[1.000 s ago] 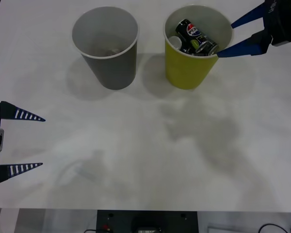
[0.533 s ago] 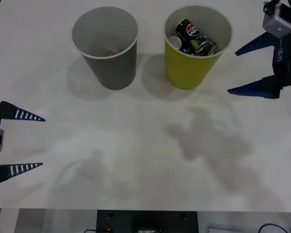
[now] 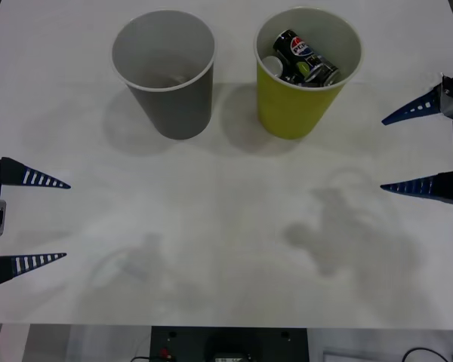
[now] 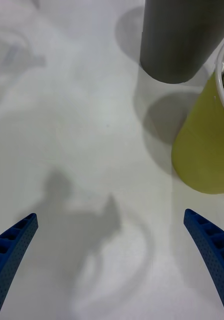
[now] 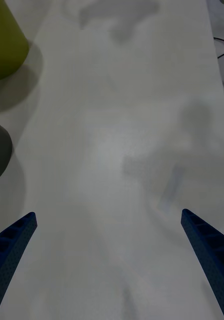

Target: Put the can into the green bin and the plastic bottle into the gray bin

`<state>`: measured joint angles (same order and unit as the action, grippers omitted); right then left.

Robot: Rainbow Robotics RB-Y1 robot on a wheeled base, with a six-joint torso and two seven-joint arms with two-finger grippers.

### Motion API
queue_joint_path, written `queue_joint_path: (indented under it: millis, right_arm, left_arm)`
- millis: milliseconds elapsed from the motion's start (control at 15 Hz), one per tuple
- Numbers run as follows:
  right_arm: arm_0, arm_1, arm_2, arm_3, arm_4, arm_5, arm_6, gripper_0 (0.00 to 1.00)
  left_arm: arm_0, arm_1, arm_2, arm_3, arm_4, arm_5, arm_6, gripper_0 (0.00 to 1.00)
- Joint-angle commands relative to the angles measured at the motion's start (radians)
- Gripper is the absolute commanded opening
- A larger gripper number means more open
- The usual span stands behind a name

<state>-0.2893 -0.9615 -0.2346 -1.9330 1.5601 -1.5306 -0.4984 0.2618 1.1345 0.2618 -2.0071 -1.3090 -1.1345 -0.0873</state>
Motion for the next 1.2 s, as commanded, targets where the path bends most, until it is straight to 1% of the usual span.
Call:
queue_joint_path:
  millis: [67, 267, 467, 867, 1200]
  right_arm:
    - [0.075, -0.002, -0.031, 0.000, -0.008, 0.003, 0.089, 1.00]
    - [0.128, -0.009, -0.048, -0.001, 0.000, 0.006, 0.132, 1.00]
    - [0.182, -0.025, -0.049, -0.001, 0.000, 0.040, 0.156, 1.00]
    - [0.217, -0.060, -0.052, -0.001, -0.018, 0.055, 0.169, 1.00]
    - [0.217, -0.059, -0.071, -0.001, -0.011, 0.055, 0.172, 1.00]
  left_arm:
    - [0.000, 0.000, 0.000, 0.000, 0.000, 0.000, 0.000, 1.00]
    - [0.000, 0.000, 0.000, 0.000, 0.000, 0.000, 0.000, 1.00]
    - [0.000, 0.000, 0.000, 0.000, 0.000, 0.000, 0.000, 1.00]
    - [0.000, 0.000, 0.000, 0.000, 0.000, 0.000, 0.000, 1.00]
    - [0.000, 0.000, 0.000, 0.000, 0.000, 0.000, 0.000, 1.00]
